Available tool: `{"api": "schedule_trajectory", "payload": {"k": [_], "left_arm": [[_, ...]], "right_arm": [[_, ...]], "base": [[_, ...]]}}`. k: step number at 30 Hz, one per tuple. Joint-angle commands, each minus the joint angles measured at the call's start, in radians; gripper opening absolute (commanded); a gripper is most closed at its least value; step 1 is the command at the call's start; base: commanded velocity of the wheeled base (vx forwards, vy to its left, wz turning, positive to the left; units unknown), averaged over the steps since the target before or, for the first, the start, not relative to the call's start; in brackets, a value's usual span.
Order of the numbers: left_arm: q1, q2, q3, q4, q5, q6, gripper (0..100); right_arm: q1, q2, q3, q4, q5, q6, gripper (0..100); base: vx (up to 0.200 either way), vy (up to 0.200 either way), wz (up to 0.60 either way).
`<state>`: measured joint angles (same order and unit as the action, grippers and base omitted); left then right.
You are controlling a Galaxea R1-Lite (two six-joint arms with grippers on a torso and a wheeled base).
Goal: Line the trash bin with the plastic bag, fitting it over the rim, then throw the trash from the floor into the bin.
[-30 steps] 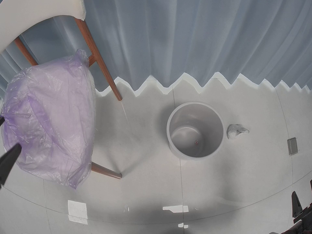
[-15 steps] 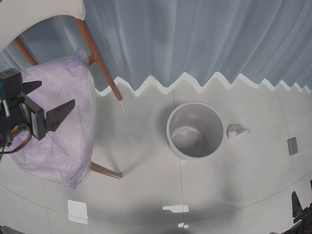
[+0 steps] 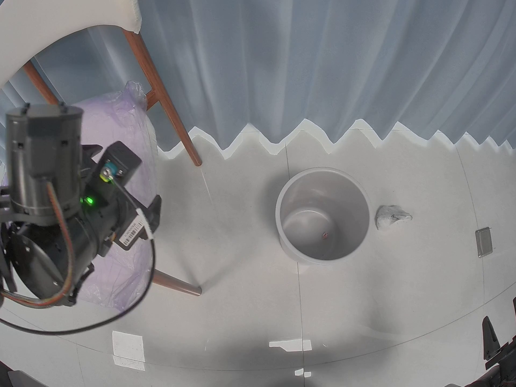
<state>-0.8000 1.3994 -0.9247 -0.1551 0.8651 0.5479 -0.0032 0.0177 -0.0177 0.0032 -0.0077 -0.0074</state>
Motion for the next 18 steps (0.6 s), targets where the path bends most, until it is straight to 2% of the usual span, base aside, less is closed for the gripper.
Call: {"api": "schedule_trajectory", "payload": {"k": [1, 5, 18], "left_arm": [[-0.019, 0.116, 0.003, -0.032, 0.008, -0.009, 100], [-0.004, 0.156, 0.006, -0.089, 0.011, 0.003, 100], [0.093, 0.237, -0.005, -0.103, 0.015, 0.009, 100]], "right_arm": [[0.0, -0.016, 0.015, 0.0, 0.0, 0.0, 100], [0.0, -0.016, 0.013, 0.0, 0.0, 0.0, 100], [0.0, -0.016, 0.015, 0.0, 0.0, 0.0, 100]], "base": [[0.0, 0.0, 0.0], [0.0, 0.0, 0.0], [0.0, 0.0, 0.0]]}}
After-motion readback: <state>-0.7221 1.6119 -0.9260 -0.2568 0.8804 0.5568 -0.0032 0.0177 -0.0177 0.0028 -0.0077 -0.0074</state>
